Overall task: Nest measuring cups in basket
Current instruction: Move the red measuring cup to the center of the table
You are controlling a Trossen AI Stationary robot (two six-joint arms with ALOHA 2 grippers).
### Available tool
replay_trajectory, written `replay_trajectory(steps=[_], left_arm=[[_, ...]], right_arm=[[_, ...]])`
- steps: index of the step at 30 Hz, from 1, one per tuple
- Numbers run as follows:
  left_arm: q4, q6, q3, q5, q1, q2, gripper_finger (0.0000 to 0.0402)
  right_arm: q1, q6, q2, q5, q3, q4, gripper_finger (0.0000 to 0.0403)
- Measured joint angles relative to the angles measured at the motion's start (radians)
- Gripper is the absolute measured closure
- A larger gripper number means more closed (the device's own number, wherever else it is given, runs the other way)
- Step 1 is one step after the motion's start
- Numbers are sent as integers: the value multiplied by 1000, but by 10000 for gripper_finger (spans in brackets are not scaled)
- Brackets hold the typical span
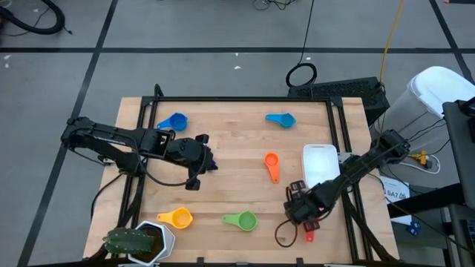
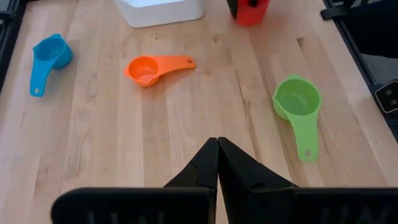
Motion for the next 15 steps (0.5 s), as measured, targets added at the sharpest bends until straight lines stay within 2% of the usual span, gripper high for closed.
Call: replay_trajectory(steps=[5,15], left_arm=[[0,-1,0,0,0,0,392],[0,0,0,0,0,0,392]], right_arm=[[-56,-120,-1,47,39,51,243],[-157,-287,-1,49,46,136,243]])
